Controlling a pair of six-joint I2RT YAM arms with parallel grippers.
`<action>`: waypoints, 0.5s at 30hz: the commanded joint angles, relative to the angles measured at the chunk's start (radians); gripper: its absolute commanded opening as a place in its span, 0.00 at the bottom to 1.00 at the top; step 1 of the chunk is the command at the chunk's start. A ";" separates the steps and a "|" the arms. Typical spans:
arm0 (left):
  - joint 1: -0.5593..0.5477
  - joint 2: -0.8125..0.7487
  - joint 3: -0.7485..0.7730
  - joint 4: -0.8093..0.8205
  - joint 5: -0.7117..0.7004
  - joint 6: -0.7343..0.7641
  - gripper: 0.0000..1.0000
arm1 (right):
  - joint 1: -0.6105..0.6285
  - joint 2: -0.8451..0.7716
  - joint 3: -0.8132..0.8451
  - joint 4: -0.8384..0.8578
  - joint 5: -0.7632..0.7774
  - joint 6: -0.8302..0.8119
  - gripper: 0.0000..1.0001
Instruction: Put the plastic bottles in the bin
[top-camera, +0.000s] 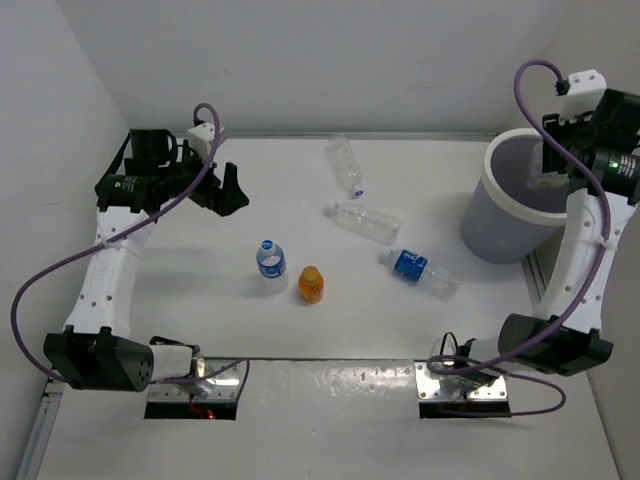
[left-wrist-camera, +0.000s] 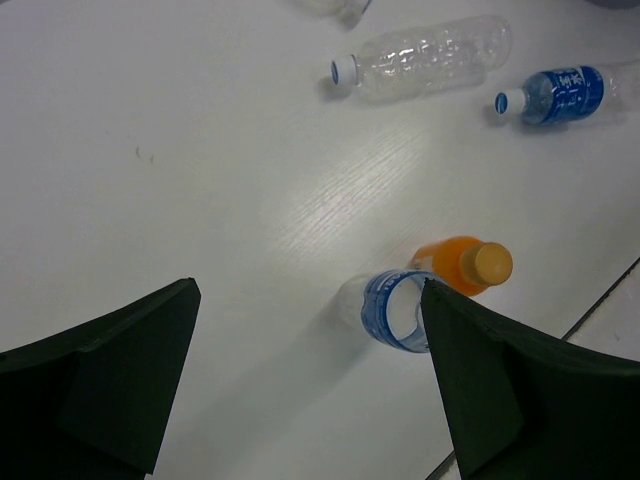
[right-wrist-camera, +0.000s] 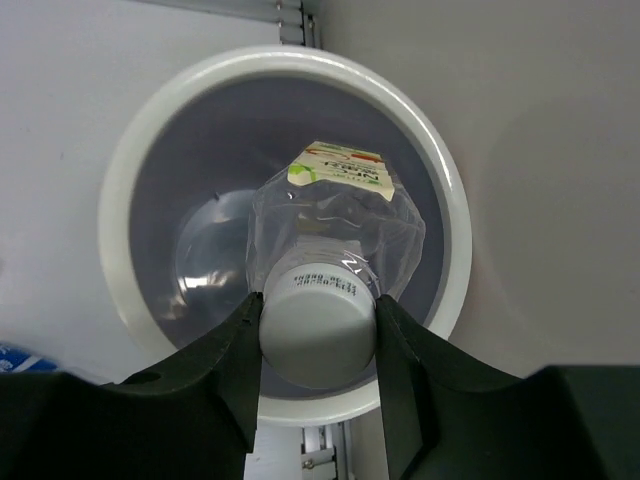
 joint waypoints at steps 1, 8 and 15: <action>-0.027 -0.051 -0.023 0.017 0.002 0.098 1.00 | -0.050 0.019 0.014 0.022 -0.090 0.011 0.00; -0.084 -0.111 -0.161 -0.018 0.069 0.320 1.00 | -0.068 0.145 0.143 -0.114 -0.153 0.040 0.88; -0.122 -0.177 -0.296 0.025 0.126 0.414 0.96 | -0.068 0.184 0.211 -0.176 -0.207 0.063 0.98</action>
